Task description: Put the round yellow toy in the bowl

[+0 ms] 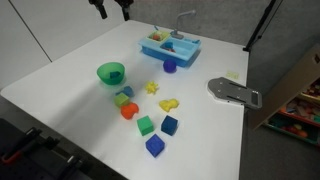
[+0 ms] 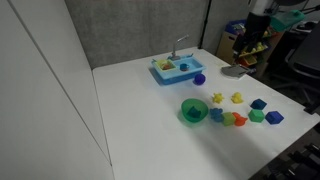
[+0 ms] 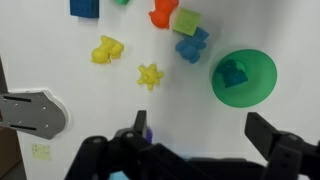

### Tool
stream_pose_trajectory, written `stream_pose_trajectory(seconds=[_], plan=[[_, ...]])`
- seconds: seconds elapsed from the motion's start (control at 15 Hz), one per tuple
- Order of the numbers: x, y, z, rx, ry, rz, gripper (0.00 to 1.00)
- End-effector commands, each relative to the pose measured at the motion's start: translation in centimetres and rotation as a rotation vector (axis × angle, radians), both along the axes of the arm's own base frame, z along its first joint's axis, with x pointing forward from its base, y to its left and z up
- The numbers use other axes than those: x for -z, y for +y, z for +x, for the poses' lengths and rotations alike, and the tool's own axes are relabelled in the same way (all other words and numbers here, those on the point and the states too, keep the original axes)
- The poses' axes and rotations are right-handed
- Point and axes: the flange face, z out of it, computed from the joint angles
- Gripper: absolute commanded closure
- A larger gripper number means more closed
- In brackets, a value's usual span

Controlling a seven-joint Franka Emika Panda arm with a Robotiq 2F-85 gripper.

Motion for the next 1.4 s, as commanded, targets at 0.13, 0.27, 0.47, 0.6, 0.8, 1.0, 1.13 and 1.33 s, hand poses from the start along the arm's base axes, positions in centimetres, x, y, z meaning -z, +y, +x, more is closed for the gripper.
stream_pose_trajectory(seconds=[0.13,0.27,0.47,0.6,0.8,1.0,1.13,1.33], plan=[[3.5,-1.9,6.8,-0.015,-0.022,0.092,0.0],[5.2,-2.6,8.7,-0.028,-0.017,0.115,0.0],[8.3,-4.1,11.1,-0.017,0.01,0.11,0.0],[10.6,-5.3,12.2,-0.002,0.032,0.102,0.0],[14.1,-6.8,12.8,0.021,0.069,0.081,0.0],[16.9,-8.3,12.9,0.04,0.107,0.046,0.0],[18.3,-9.1,12.8,0.054,0.139,0.028,0.0],[18.9,-9.0,12.1,0.054,0.142,0.044,0.0]])
